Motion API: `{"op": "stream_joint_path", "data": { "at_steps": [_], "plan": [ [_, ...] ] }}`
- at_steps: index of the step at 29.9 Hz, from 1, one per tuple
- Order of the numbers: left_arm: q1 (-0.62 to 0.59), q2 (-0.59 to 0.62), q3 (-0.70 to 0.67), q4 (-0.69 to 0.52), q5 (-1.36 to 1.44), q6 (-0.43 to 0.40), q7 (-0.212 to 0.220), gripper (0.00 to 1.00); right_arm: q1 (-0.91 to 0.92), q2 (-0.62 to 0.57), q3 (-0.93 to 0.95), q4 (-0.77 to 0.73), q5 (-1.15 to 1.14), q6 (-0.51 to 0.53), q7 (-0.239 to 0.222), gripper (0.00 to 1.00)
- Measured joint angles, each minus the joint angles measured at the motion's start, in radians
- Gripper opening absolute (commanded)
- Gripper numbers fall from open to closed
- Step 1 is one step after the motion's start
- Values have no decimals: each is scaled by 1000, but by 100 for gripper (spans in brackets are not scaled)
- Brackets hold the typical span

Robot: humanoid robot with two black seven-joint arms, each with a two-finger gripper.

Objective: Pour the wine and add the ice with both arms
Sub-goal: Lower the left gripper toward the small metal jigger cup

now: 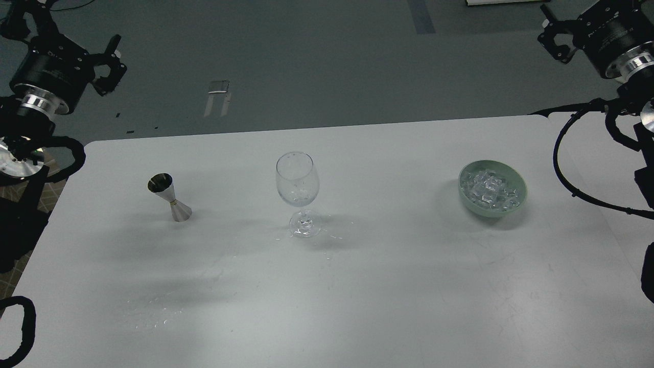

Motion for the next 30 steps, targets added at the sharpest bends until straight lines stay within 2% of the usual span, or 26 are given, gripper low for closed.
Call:
{"op": "stream_joint_path", "data": {
  "at_steps": [11, 16, 21, 25, 30],
  "plan": [
    [10, -35, 11, -12, -3, -4, 4, 99, -4, 28, 9, -22, 3, 6, 1, 100],
    [66, -38, -7, -71, -4, -2, 1, 99, -18, 31, 11, -11, 7, 28, 1, 100],
    [96, -30, -48, -77, -48, -2, -8, 99, -34, 30, 15, -8, 11, 66, 1, 100],
    [158, -23, -86, -108, -84, 0, -5, 99, -51, 28, 20, -2, 12, 73, 1, 100],
    [324, -23, -141, -219, -162, 15, 3, 99, -75, 27, 21, 21, 11, 74, 2, 100]
  ]
}}
